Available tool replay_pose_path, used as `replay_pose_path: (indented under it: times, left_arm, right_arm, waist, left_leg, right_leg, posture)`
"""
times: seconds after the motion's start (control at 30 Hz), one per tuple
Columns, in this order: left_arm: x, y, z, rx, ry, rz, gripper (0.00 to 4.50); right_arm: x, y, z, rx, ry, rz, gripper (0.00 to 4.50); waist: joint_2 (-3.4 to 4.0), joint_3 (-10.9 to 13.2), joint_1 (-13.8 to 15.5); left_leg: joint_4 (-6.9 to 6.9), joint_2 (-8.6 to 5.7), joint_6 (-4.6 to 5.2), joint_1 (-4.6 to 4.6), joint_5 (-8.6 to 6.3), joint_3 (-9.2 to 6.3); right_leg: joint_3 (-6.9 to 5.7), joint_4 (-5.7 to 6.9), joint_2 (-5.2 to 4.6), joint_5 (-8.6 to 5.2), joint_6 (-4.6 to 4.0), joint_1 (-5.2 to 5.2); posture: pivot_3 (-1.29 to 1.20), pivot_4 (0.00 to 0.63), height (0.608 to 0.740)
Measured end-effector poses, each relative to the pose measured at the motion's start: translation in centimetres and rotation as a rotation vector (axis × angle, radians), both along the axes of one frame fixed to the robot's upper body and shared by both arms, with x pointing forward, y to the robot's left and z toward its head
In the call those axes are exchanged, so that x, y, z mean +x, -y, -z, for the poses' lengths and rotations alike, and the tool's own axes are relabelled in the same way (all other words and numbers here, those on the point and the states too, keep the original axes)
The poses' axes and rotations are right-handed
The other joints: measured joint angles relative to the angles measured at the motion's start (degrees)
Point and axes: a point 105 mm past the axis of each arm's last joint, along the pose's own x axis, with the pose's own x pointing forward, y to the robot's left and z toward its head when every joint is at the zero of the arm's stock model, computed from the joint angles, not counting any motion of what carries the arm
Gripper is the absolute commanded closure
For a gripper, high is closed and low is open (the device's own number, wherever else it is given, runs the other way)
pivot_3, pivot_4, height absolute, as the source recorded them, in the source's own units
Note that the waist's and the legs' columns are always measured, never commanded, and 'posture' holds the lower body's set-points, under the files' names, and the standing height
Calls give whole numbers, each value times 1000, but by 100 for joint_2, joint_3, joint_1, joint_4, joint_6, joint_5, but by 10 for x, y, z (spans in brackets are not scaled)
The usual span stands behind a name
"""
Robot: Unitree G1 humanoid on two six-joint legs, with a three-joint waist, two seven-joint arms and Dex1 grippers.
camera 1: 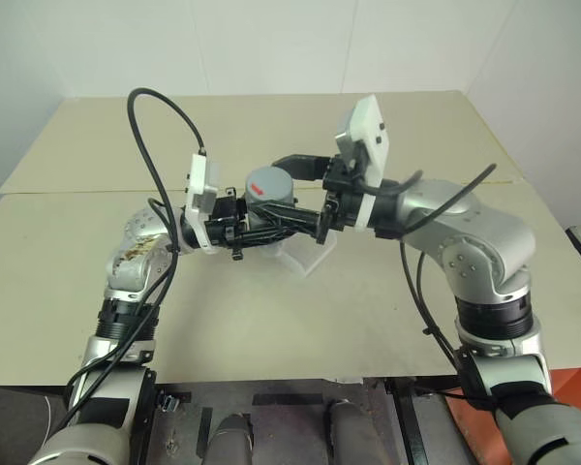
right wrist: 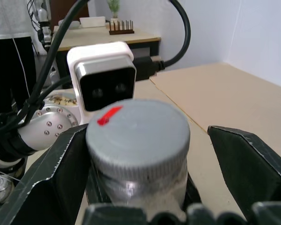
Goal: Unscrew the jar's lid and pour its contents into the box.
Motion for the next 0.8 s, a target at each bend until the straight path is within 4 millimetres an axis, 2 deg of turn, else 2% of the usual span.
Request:
replay_pose_path:
  times: [0.27, 0.37, 0.47, 0.63, 0.8]
  left_arm:
    - [-1, -1, 0, 4, 3, -1, 2460]
    - [-2, -1, 1, 6, 3, -5, 2460]
    - [-2, -2, 1, 5, 4, -10, 2460]
    - [-4, -2, 2, 11, 5, -3, 2460]
    - [-17, -1, 2, 23, -9, 73, 2460]
  right_arm:
    - [0, -2, 0, 5, 4, -5, 58]
    - [-1, -3, -1, 10, 2, -17, 666]
    - [-4, -6, 0, 13, -1, -42, 1709]
    - [-7, -7, 1, 10, -12, -86, 1761]
    - [-13, -6, 0, -34, -18, -247, 1761]
  waist:
    - [0, 0, -5]
    - [0, 0, -6]
    - [0, 0, -3]
    - [0, 0, -7]
    - [1, 0, -13]
  left_leg:
    - [0, 0, 0, 0, 0, 0]
    - [0, 0, 0, 0, 0, 0]
    - [0, 0, 0, 0, 0, 0]
    - [0, 0, 0, 1, 0, 0]
    - [-1, 0, 0, 2, 0, 0]
  right_leg:
    - [0, 1, 0, 0, 0, 0]
    - [0, 1, 0, 0, 0, 0]
    - [0, 1, 0, 0, 0, 0]
    - [0, 1, 0, 0, 0, 0]
    - [0, 0, 1, 0, 0, 1]
  posture:
    - [0, 150, 740]
    - [0, 150, 740]
    - [0, 150, 740]
    - [0, 150, 740]
    - [0, 150, 740]
